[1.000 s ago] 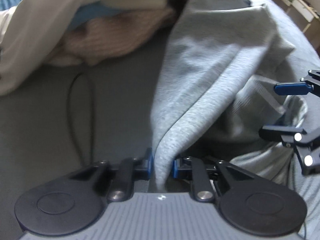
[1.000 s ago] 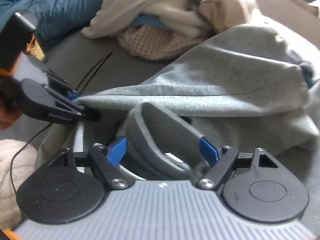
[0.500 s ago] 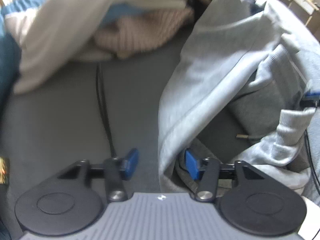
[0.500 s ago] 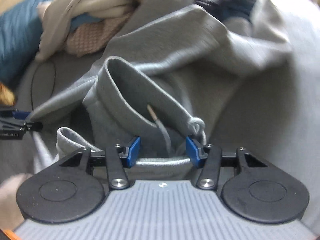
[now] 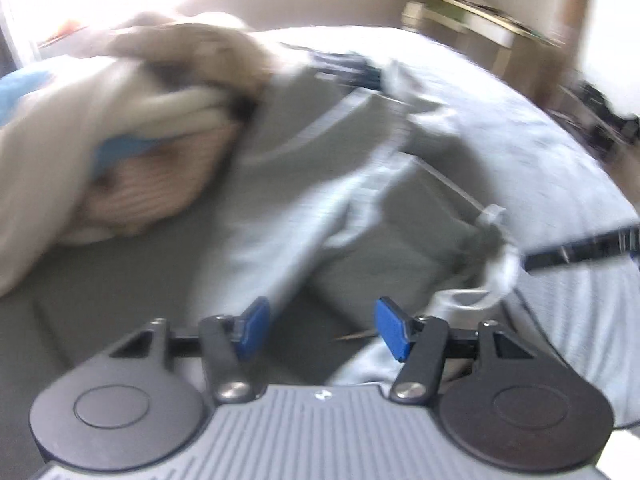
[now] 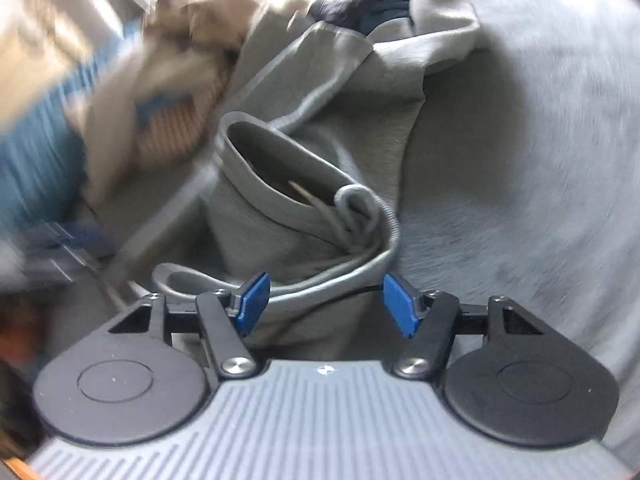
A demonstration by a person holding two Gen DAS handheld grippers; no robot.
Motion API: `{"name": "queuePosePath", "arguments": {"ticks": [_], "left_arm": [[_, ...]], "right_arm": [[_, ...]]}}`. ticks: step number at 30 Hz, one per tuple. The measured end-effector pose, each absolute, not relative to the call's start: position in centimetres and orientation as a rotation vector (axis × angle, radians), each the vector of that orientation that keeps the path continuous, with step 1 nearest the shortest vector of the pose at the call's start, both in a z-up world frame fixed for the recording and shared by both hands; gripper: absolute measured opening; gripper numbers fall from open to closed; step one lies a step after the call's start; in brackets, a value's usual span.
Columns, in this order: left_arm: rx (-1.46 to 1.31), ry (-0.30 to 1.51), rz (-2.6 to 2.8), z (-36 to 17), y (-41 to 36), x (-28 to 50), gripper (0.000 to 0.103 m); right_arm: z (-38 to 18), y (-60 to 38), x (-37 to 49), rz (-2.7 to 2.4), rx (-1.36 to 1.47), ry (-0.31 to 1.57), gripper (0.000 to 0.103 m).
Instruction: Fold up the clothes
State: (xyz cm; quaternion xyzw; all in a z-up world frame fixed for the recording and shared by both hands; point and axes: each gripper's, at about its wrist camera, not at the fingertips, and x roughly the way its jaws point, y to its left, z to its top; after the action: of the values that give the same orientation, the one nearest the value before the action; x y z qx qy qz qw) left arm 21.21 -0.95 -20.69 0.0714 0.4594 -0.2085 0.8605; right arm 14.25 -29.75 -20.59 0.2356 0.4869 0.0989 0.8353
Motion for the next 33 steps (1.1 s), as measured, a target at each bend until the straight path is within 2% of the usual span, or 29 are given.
{"name": "queuePosePath", "arguments": {"ticks": [2, 7, 11, 15, 21, 27, 30, 33], "left_arm": [[0.178, 0.983, -0.484, -21.9, -2.7, 21.2, 0.055], [0.2, 1.052, -0.574, -23.9, -4.8, 20.4, 0.052], [0.234, 1.048, -0.604, -24.5, -5.3, 19.4, 0.052], [0.246, 1.044, -0.603, -24.8, -5.3, 19.0, 0.052], [0.222, 1.063, -0.585, -25.0, -4.1, 19.7, 0.053], [0.22, 1.068, -0.583, -25.2, -3.7, 19.9, 0.053], [0.217, 1.071, -0.578, -25.3, -3.7, 19.9, 0.053], [0.213, 1.074, -0.573, -25.3, -3.7, 19.9, 0.053]], "right_arm": [[-20.9, -30.9, 14.0, 0.228, 0.701, 1.021, 0.064], [-23.9, -32.1, 13.4, 0.275, 1.107, 1.097, 0.069], [-26.0, -32.2, 12.6, 0.265, 1.296, 1.164, 0.07], [-26.6, -32.0, 11.8, 0.305, 1.469, 1.145, 0.07], [-25.6, -31.0, 12.1, 0.364, 1.426, 1.246, 0.073], [-22.6, -34.5, 11.7, 0.044, 1.078, 1.223, 0.073], [-19.9, -35.4, 11.5, -0.05, 0.915, 1.106, 0.071], [-17.7, -35.2, 11.2, 0.172, 1.045, 0.884, 0.071]]}}
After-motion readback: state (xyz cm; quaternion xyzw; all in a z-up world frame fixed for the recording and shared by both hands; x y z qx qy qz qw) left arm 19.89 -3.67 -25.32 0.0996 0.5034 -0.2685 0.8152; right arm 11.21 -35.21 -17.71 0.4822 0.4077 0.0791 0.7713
